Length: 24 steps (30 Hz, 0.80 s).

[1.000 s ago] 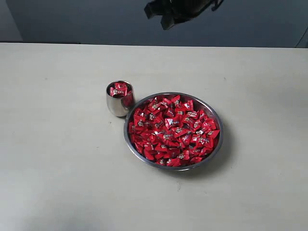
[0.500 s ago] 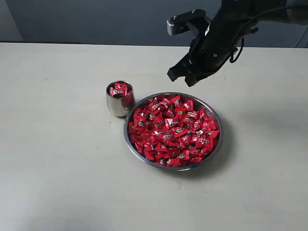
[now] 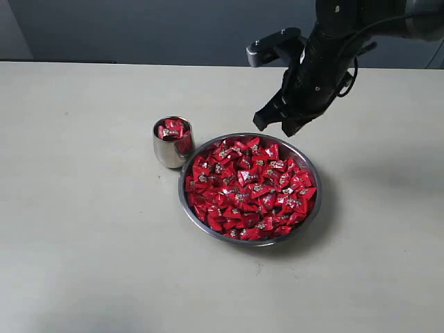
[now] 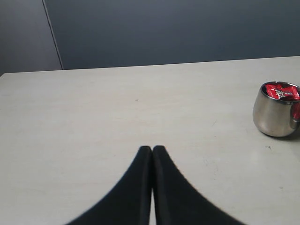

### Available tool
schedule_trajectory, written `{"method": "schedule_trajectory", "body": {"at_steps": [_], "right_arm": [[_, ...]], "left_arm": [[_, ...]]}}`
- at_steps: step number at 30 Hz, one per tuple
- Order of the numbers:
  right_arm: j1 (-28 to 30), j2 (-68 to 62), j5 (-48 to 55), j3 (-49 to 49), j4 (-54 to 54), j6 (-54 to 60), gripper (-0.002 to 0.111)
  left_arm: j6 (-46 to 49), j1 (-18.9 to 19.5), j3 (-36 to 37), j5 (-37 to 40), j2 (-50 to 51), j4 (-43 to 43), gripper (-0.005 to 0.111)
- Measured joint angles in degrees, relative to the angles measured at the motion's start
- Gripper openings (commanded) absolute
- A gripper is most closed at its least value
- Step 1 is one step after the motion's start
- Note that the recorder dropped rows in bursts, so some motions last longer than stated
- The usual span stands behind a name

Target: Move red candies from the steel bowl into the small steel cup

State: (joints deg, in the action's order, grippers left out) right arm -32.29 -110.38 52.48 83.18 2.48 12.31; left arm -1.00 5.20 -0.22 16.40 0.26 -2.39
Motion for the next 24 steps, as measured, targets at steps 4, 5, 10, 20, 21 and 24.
{"method": "schedule_trajectory", "body": {"at_steps": [4,5,10,20,21,24], "right_arm": [[0.00,-2.68,1.58,0.00,1.12,-0.49,-0.001],[0.00,-3.97,2.00,0.00,2.26,-0.49,-0.001],[0.00,-6.94,-0.93,0.00,9.44,2.84,-0.001],[-5.77,-11.35,-1.72,6.41,7.03,7.16,-0.001],[-6.33,-11.35,-1.72,6.70,6.19,7.16,-0.001],[-7.26,-11.35,-1.51,6.97,1.62,8.77,-0.001]], "left_arm": [[0.00,0.00,0.00,0.00,0.00,0.00,0.000],[0.00,0.00,0.00,0.00,0.00,0.00,0.000],[0.00,0.00,0.00,0.00,0.00,0.00,0.000],[0.00,0.00,0.00,0.00,0.00,0.00,0.000],[0.00,0.00,0.00,0.00,0.00,0.00,0.000],[0.00,0.00,0.00,0.00,0.00,0.00,0.000]]}}
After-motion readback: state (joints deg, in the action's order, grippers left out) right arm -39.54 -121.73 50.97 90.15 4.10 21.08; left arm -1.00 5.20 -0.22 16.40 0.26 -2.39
